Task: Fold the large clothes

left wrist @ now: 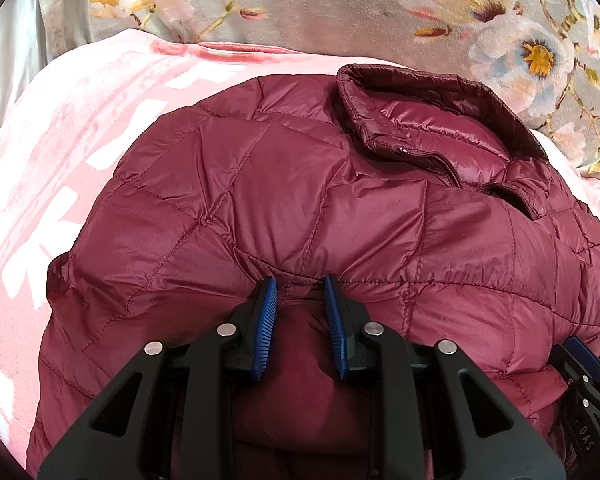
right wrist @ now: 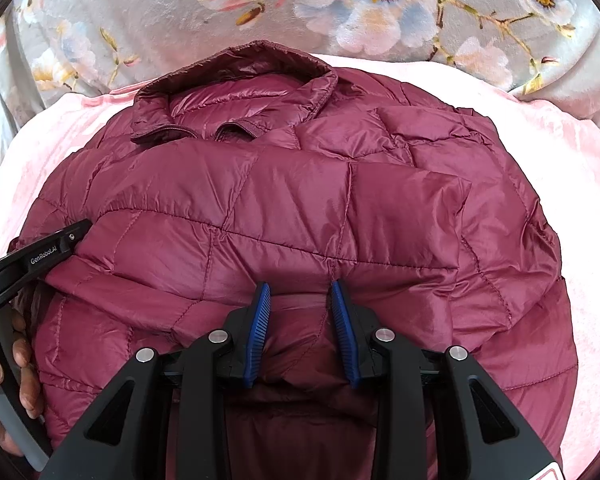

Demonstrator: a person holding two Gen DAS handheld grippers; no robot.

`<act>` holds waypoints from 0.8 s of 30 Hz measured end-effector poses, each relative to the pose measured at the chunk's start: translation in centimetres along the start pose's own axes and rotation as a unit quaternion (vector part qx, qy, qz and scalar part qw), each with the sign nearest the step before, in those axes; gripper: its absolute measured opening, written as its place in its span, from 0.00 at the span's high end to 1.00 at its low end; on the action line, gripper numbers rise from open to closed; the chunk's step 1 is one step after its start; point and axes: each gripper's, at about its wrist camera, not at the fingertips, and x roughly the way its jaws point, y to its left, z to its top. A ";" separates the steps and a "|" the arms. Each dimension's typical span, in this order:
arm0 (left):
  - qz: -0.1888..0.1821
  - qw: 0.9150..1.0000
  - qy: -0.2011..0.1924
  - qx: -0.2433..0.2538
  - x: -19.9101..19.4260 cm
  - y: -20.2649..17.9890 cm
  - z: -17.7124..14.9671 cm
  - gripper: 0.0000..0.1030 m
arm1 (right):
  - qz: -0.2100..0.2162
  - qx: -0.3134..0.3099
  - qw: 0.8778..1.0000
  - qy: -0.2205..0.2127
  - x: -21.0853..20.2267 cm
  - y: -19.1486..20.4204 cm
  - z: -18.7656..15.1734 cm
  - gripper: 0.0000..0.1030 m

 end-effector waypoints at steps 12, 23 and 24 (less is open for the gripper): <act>-0.134 0.987 0.030 -0.080 -1.6 3.1 3.5 0.57 | 0.095 0.034 0.995 0.007 -1.6 -1.3 2.6 0.54; -0.231 0.951 0.112 -0.170 5.9 2.1 11.2 0.42 | 0.157 0.161 0.974 0.040 5.7 -5.0 13.1 0.35; -0.231 0.950 0.120 -0.170 6.7 1.8 11.2 0.44 | 0.163 0.164 0.972 0.047 6.5 -4.9 13.3 0.36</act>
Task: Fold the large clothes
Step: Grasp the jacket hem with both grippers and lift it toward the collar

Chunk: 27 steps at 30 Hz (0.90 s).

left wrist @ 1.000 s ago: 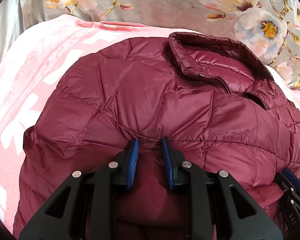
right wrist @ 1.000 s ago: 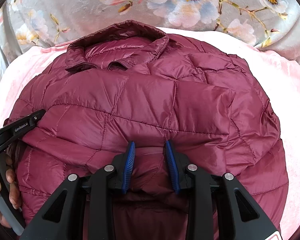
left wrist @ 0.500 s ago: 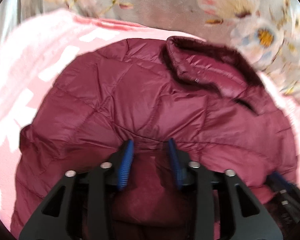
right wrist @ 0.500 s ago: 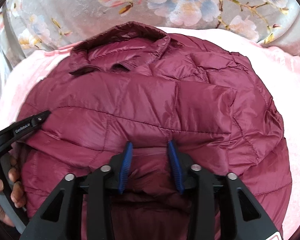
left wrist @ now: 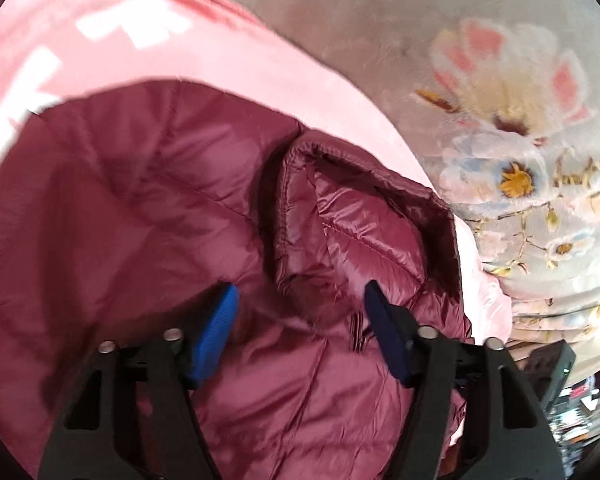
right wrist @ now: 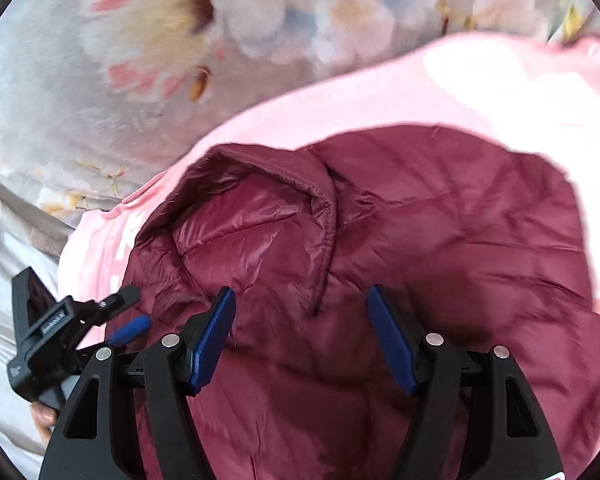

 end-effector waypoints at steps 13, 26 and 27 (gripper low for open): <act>0.025 0.993 -0.054 0.101 -2.4 -2.8 -1.3 0.93 | 0.000 -0.084 0.996 -0.022 -0.7 3.4 0.9 0.92; 0.066 0.988 -0.060 0.129 0.8 0.3 -5.0 0.91 | -0.053 -0.106 0.993 -0.016 2.4 1.2 -2.7 0.95; 0.071 0.986 -0.063 0.134 0.8 0.2 -5.1 0.91 | -0.060 -0.113 0.992 -0.021 2.5 1.5 -2.8 0.95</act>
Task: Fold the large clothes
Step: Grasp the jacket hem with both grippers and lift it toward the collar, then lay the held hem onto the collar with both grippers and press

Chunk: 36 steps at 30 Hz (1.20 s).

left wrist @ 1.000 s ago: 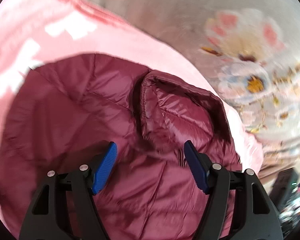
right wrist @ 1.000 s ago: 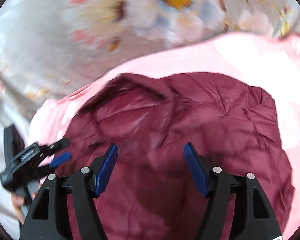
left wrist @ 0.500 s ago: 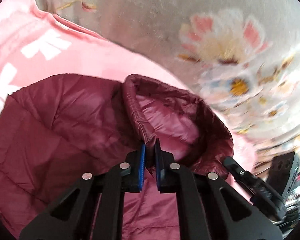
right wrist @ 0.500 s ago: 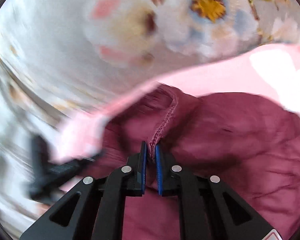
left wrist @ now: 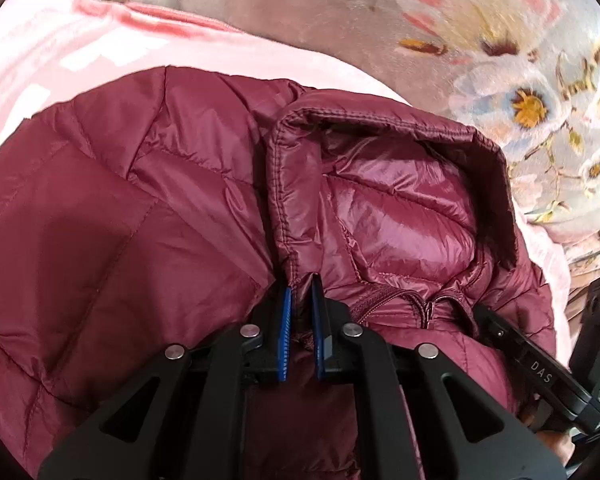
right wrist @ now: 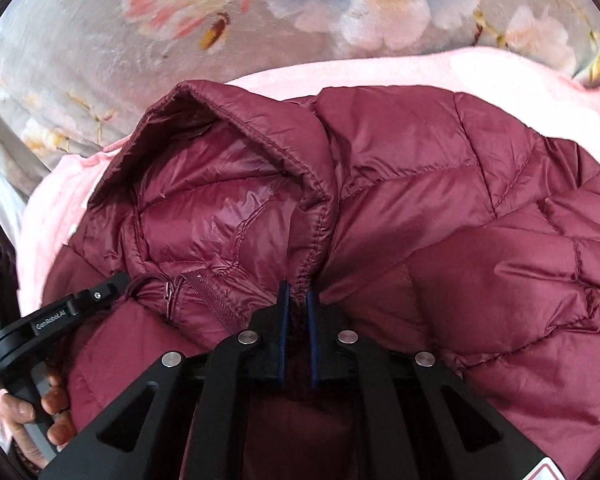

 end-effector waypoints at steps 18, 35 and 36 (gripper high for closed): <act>-0.015 0.998 -0.053 -0.018 -7.5 -0.8 10.2 0.84 | 0.030 0.066 0.996 -0.057 -7.0 -1.6 7.8 0.81; 0.025 0.999 0.028 0.006 3.0 -2.7 7.9 0.85 | -0.030 0.008 1.000 0.001 2.1 0.7 7.4 0.90; 0.030 0.999 0.029 0.011 3.4 -2.5 7.2 0.85 | -0.035 0.000 0.999 -0.003 2.1 0.6 6.9 0.90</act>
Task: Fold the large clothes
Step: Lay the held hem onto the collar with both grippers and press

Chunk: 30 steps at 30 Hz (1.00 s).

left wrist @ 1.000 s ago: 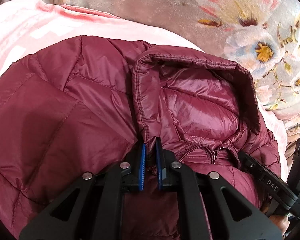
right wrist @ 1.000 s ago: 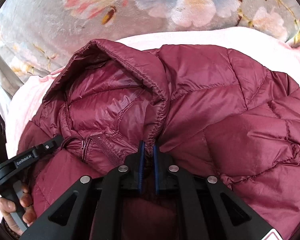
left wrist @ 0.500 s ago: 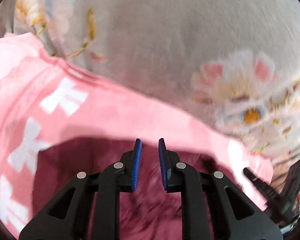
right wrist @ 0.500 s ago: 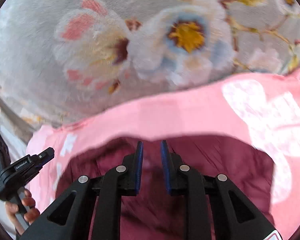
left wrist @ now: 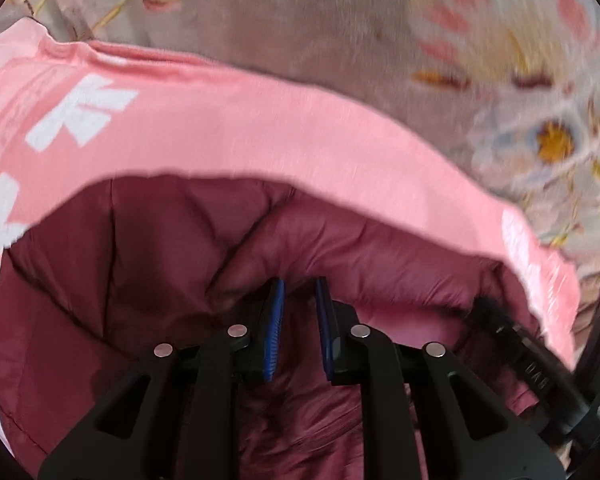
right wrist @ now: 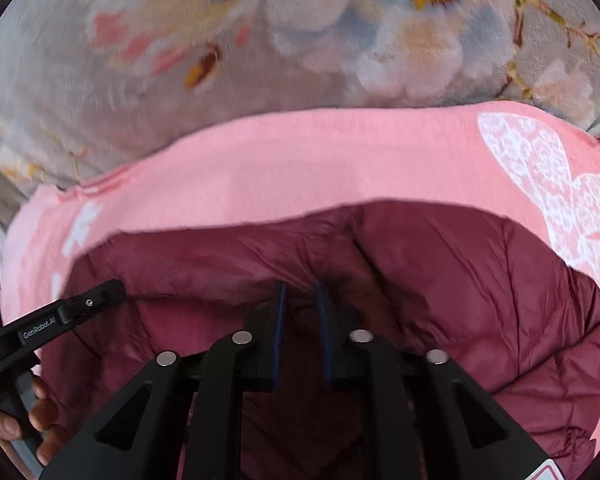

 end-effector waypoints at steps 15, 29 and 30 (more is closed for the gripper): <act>-0.035 0.996 -0.076 -0.004 -1.1 1.5 -2.4 0.85 | -0.037 -0.060 0.997 -0.040 1.1 0.6 -1.6 0.91; 0.051 0.995 -0.072 0.039 2.0 -0.4 -1.1 0.81 | -0.042 -0.065 0.996 -0.040 1.0 1.0 -1.7 0.91; 0.059 0.994 -0.077 0.046 2.2 -0.7 -1.5 0.81 | -0.042 -0.065 0.996 -0.040 1.0 1.0 -1.7 0.91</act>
